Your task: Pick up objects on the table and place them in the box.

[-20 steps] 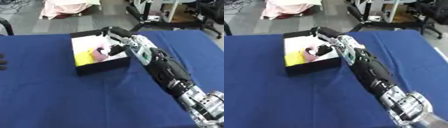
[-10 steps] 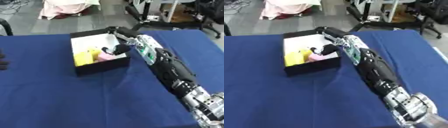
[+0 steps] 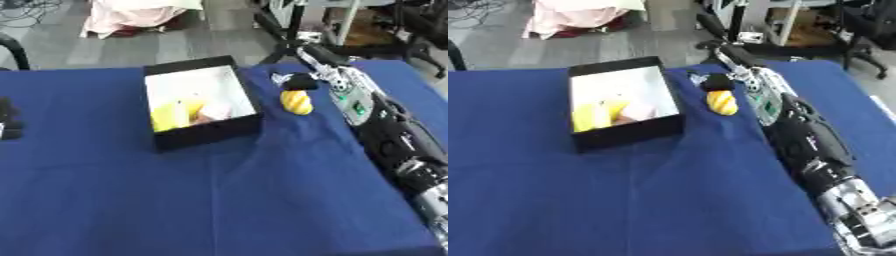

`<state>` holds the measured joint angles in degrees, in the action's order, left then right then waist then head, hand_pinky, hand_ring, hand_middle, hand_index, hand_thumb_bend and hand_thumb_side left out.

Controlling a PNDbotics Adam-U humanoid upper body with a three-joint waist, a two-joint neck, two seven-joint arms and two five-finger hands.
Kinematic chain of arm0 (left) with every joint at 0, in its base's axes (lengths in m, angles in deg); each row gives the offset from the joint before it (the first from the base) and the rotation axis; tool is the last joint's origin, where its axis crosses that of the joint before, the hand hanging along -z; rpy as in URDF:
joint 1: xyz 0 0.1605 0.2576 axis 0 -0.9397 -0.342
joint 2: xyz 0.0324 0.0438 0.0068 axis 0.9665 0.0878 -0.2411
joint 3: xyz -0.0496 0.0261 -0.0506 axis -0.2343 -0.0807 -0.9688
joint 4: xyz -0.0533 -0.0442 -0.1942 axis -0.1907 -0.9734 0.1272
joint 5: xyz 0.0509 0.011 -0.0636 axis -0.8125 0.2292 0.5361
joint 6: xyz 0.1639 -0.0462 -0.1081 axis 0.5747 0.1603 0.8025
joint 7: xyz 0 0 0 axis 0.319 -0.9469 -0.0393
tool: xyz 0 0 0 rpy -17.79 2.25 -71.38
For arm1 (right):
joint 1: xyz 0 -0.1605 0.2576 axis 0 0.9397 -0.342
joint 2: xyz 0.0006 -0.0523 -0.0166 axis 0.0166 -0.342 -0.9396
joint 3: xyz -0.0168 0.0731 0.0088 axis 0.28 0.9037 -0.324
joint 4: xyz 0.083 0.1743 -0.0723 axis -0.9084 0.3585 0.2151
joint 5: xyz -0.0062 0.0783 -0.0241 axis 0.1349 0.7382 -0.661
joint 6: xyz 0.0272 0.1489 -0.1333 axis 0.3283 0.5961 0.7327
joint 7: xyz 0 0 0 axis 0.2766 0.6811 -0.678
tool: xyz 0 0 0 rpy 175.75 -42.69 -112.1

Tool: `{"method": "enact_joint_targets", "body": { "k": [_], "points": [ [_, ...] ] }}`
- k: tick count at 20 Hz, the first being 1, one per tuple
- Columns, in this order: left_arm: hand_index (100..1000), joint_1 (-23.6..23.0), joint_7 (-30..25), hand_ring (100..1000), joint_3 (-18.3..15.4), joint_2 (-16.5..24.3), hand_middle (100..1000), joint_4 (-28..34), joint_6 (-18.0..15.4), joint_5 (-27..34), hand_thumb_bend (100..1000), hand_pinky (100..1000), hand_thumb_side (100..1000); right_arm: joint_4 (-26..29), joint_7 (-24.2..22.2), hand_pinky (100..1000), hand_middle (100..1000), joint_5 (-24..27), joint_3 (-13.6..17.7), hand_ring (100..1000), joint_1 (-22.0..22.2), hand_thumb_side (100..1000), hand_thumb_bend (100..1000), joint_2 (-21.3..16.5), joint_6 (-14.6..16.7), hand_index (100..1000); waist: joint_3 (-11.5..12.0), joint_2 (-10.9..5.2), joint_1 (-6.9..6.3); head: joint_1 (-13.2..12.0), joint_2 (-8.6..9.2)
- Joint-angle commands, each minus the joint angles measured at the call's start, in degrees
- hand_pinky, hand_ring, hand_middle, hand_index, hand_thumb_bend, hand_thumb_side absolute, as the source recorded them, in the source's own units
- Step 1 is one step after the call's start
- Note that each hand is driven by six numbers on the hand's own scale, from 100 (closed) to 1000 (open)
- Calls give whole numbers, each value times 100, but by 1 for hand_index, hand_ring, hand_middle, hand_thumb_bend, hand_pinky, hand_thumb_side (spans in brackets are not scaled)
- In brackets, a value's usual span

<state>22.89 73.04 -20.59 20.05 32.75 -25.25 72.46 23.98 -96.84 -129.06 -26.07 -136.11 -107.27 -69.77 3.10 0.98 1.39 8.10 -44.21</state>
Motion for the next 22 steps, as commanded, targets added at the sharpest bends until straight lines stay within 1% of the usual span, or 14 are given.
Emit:
{"method": "enact_joint_targets", "body": {
  "k": [1, 7, 10, 13, 14, 22],
  "points": [
    [814, 41, 21, 646, -49, 80, 666, 76, -4, -34, 475, 680, 828, -173, 60, 864, 896, -55, 100, 860, -71, 628, 227, -184, -63, 934, -5, -92, -2, -28, 9],
    [814, 41, 13, 646, -50, 78, 666, 79, -3, -35, 474, 680, 829, -331, 132, 863, 892, -152, 129, 857, -58, 635, 224, -169, -40, 930, -4, -87, -6, -36, 9],
    [814, 45, 14, 646, -53, 70, 665, 84, -3, -31, 475, 680, 829, -570, 83, 861, 886, -274, 149, 853, -7, 634, 213, -124, -113, 926, 3, -82, -19, -31, 9],
    [814, 48, 11, 646, -52, 68, 665, 89, -2, -32, 475, 680, 829, -712, 102, 861, 886, -366, 171, 853, -9, 634, 213, -98, -91, 926, 6, -82, -24, -32, 9],
    [814, 48, 11, 645, -53, 67, 665, 90, -2, -32, 475, 680, 829, -738, 108, 859, 878, -386, 178, 849, -4, 622, 199, -94, -86, 918, 7, -80, -26, -33, 9],
    [816, 51, 13, 645, -52, 61, 665, 101, 2, -25, 474, 681, 829, -1156, 369, 852, 863, -668, 281, 840, 37, 589, 184, -39, -428, 899, 30, -62, -46, -36, 9]
  ]
}}
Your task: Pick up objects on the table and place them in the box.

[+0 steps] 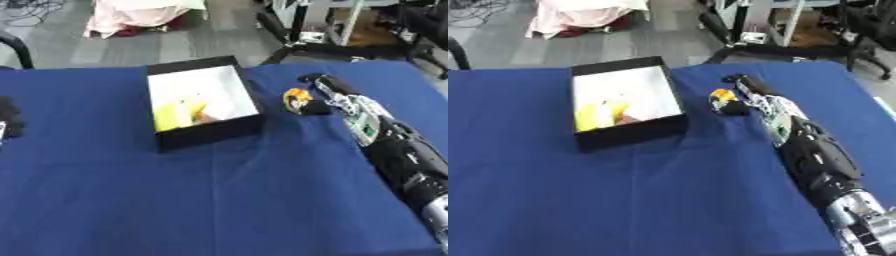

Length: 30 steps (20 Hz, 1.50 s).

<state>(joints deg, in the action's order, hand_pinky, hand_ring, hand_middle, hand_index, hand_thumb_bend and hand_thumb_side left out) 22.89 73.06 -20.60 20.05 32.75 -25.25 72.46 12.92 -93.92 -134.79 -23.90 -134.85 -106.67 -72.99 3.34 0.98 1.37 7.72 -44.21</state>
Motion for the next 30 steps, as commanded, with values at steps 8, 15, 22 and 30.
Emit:
{"method": "enact_joint_targets", "body": {
  "k": [8, 15, 22, 30],
  "points": [
    [815, 53, 14, 644, -51, 56, 664, 103, 4, -21, 474, 681, 830, -245, 242, 847, 852, -292, 116, 832, -77, 532, 166, -79, -395, 885, 12, -61, -46, 0, 9],
    [815, 53, 21, 643, -54, 56, 664, 107, 8, -20, 474, 681, 830, -267, 313, 822, 775, -373, 117, 767, -71, 320, 114, -54, -509, 812, 19, -59, -53, 2, 9],
    [815, 56, 27, 643, -56, 50, 663, 111, 9, -9, 475, 681, 830, -245, 493, 759, 586, -399, 114, 614, -73, 100, 100, -27, -582, 630, 25, -61, -57, 9, 9],
    [815, 53, 31, 642, -58, 47, 663, 113, 12, -1, 474, 681, 831, -230, 794, 710, 415, -467, 129, 501, -109, 100, 100, 59, -664, 441, 26, -62, -66, 17, 9]
  ]
}}
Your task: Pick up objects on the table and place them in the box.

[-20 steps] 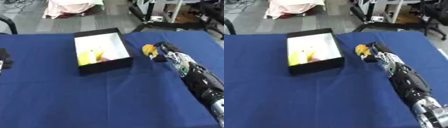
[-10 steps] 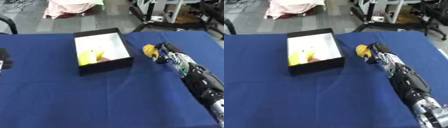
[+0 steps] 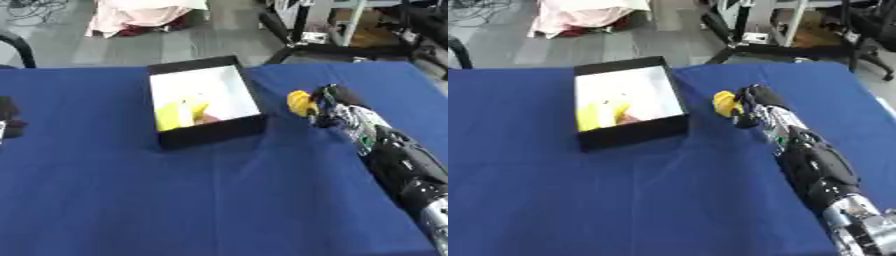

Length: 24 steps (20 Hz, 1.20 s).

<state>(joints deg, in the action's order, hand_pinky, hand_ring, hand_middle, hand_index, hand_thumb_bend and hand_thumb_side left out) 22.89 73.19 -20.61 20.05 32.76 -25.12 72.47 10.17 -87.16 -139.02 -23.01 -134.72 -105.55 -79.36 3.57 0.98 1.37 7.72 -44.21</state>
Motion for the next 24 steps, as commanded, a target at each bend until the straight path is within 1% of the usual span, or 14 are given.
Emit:
{"method": "enact_joint_targets", "body": {
  "k": [1, 6, 10, 13, 19, 24],
  "points": [
    [815, 53, 19, 642, -58, 47, 663, 112, -2, -1, 474, 682, 831, 48, 179, 707, 406, -48, 44, 496, -128, 100, 100, -45, -39, 433, 2, -62, -68, 19, 9],
    [815, 52, 26, 642, -60, 48, 663, 114, 0, 1, 475, 681, 830, 80, 463, 680, 329, -32, 47, 457, -141, 100, 100, -33, -75, 353, -4, -64, -70, 24, 9],
    [815, 51, 28, 642, -60, 48, 662, 114, 1, 7, 475, 682, 831, 145, 640, 670, 312, 8, 27, 445, -146, 100, 100, -31, -63, 322, -10, -65, -72, 29, 9],
    [814, 49, 32, 642, -63, 51, 662, 115, 2, 8, 475, 682, 830, 295, 710, 668, 307, 67, -7, 442, -155, 100, 100, -41, -8, 299, -14, -67, -73, 33, 9],
    [814, 49, 37, 641, -68, 55, 662, 123, 1, 9, 475, 682, 830, 830, 703, 665, 303, 269, -127, 440, -219, 100, 100, -76, 117, 278, -21, -75, -71, 52, 9],
    [814, 45, 37, 641, -66, 60, 662, 126, 0, 8, 475, 682, 829, 1298, 506, 668, 302, 441, -321, 439, -420, 100, 100, 14, 238, 276, -24, -85, -68, 93, 9]
  ]
}}
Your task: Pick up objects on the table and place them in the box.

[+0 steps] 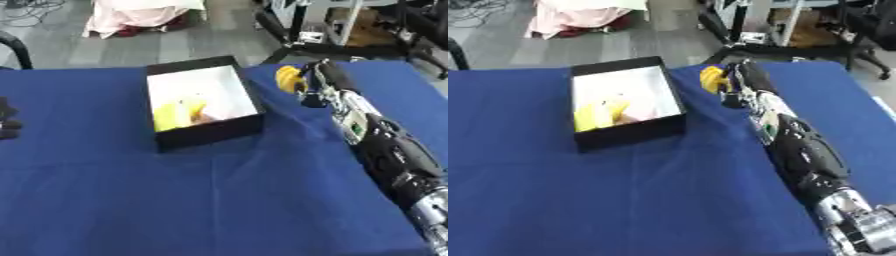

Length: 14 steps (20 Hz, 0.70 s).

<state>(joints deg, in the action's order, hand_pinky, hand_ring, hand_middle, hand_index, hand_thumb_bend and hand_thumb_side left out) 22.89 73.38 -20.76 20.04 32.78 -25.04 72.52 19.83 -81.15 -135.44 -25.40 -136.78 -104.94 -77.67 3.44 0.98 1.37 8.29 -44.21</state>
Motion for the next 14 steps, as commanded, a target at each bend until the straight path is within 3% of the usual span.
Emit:
{"method": "enact_joint_targets", "body": {
  "k": [1, 8, 10, 11, 12, 13, 14],
  "points": [
    [814, 46, 15, 641, -47, 59, 662, 125, -8, 4, 475, 682, 829, 426, -158, 670, 302, 115, -139, 439, -279, 100, 100, 9, 113, 276, -10, -87, -70, 45, 9],
    [814, 67, -25, 642, -6, 32, 662, 128, -13, 9, 475, 682, 830, 817, -723, 682, 311, 284, -605, 449, -644, 100, 100, 562, 478, 289, 34, -82, -96, 149, 9],
    [814, 80, -41, 642, 8, 20, 662, 130, -17, 13, 476, 682, 830, 767, -913, 704, 361, 210, -703, 489, -676, 100, 100, 751, 593, 350, 62, -76, -108, 189, 9],
    [814, 84, -47, 642, 12, 15, 662, 131, -18, 14, 476, 682, 830, 698, -1007, 736, 491, 157, -741, 566, -667, 100, 100, 840, 648, 520, 76, -71, -113, 206, 9],
    [814, 85, -49, 642, 12, 13, 662, 131, -19, 15, 476, 682, 830, 622, -1104, 736, 491, 99, -759, 566, -660, 100, 100, 912, 702, 520, 83, -70, -116, 214, 9],
    [814, 84, -50, 642, 11, 13, 662, 132, -18, 16, 476, 682, 829, 542, -1205, 762, 574, 40, -772, 619, -640, 100, 100, 983, 753, 679, 89, -68, -117, 222, 9],
    [814, 83, -49, 642, 9, 11, 662, 131, -17, 16, 476, 682, 830, 471, -1304, 766, 592, -18, -778, 631, -621, 100, 100, 1039, 800, 704, 92, -68, -117, 227, 9]
  ]
}}
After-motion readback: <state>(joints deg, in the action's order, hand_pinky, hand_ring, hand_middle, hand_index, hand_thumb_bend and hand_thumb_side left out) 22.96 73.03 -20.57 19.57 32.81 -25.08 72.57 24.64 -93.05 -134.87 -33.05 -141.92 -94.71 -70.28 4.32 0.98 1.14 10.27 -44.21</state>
